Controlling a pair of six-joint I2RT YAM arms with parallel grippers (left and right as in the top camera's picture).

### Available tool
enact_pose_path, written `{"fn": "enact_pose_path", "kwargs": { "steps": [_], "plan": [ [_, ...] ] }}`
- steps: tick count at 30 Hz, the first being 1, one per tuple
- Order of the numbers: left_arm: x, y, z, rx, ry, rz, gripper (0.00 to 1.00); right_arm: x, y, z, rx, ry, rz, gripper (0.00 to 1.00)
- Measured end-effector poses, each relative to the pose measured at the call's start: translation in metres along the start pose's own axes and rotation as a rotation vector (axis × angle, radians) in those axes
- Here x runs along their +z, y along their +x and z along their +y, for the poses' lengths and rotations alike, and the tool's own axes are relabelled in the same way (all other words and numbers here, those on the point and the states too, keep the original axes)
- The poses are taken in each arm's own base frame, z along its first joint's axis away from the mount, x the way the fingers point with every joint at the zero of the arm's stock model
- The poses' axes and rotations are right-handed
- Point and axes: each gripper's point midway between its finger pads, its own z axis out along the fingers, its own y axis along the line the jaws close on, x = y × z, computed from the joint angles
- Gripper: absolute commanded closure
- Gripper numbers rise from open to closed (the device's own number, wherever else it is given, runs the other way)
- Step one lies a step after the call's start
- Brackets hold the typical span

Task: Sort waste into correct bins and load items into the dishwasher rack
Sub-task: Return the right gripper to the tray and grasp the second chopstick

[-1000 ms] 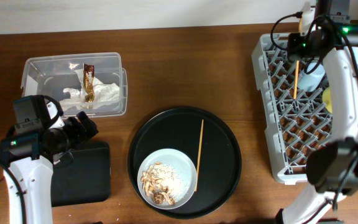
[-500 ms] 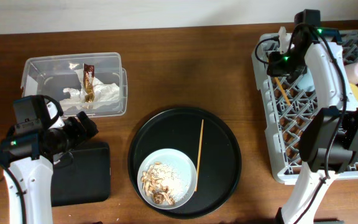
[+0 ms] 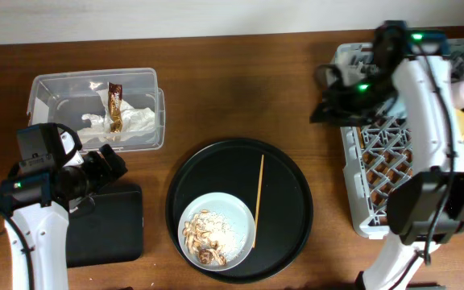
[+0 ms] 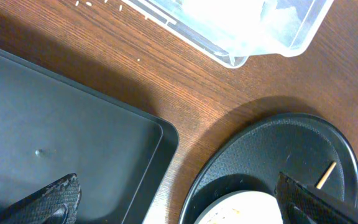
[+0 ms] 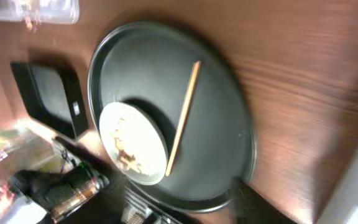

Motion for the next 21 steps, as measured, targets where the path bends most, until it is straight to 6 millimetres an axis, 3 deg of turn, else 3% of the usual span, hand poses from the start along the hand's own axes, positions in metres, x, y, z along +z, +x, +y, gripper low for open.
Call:
{"fn": "enact_pose_path", "kwargs": {
  "steps": [2, 5, 10, 14, 19, 21],
  "plan": [
    [0.000, 0.000, 0.000, 0.000, 0.000, 0.000, 0.01, 0.020, 0.007, 0.027, -0.050, 0.021, 0.052, 0.25],
    [0.000, 0.000, 0.000, 0.000, 0.000, 0.000, 0.01, 0.050, 0.011, 0.040, -0.044, 0.157, 0.083, 0.26],
    [0.000, 0.000, 0.000, 0.000, 0.000, 0.000, 0.01, 0.104, 0.024, 0.023, 0.131, 0.472, 0.057, 0.33],
    [0.000, 0.000, 0.000, 0.000, -0.001, -0.001, 0.01, 0.155, 0.032, 0.011, 0.174, 0.541, 0.010, 0.55],
    [0.000, 0.000, 0.000, 0.000, 0.000, 0.000, 0.01, 0.201, 0.055, -0.013, 0.215, 0.551, 0.019, 0.57],
    [0.000, 0.000, 0.000, 0.000, 0.000, 0.000, 0.01, 0.212, 0.051, -0.016, 0.217, 0.522, -0.009, 0.57]
  ]
}}
